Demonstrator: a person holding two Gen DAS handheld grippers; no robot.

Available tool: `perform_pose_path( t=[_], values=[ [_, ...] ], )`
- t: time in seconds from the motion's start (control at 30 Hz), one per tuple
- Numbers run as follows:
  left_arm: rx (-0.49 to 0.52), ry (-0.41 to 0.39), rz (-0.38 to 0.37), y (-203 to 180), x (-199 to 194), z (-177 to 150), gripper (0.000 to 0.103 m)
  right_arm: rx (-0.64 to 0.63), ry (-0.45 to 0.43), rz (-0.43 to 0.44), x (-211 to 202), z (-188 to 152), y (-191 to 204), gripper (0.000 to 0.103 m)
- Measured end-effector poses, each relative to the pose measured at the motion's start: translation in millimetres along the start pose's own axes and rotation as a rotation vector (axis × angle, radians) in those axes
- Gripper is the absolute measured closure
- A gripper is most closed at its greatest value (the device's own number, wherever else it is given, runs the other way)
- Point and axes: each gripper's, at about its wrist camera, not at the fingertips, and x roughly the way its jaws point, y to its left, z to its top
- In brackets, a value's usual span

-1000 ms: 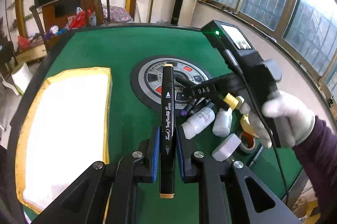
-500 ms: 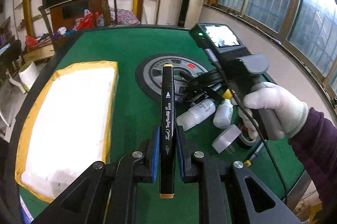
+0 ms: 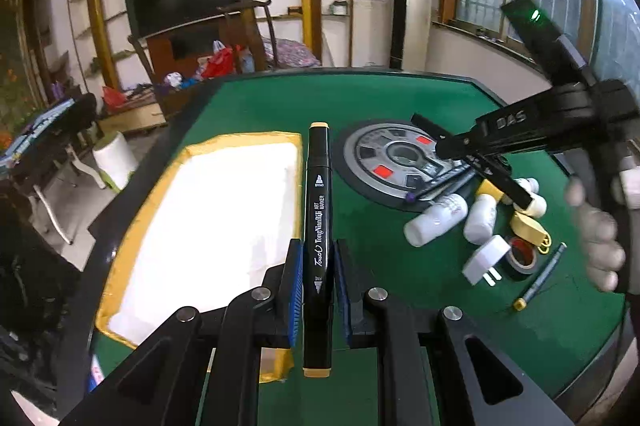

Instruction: Organize rigid objects

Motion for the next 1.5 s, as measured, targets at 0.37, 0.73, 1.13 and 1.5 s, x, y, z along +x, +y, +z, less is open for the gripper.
perform_pose_path(
  t=[0.37, 0.73, 1.13, 1.5],
  values=[
    [0.011, 0.016, 0.111, 30.8, 32.9, 10.0, 0.089, -0.040, 0.033, 0.165, 15.8, 20.7, 97.7, 0.089],
    [-0.045, 0.120, 0.095, 81.5, 103.5, 39.8, 0.089, 0.070, 0.130, 0.193, 110.9, 50.9, 121.8, 0.089],
    [-0.181, 0.213, -0.108, 107.9, 164.5, 56.0, 0.088, 0.081, 0.131, 0.088, 159.4, 61.7, 129.8, 0.089],
    [-0.282, 0.182, -0.146, 121.3, 163.7, 55.5, 0.047, 0.002, -0.021, -0.025, 125.4, 68.4, 132.4, 0.065]
  ],
)
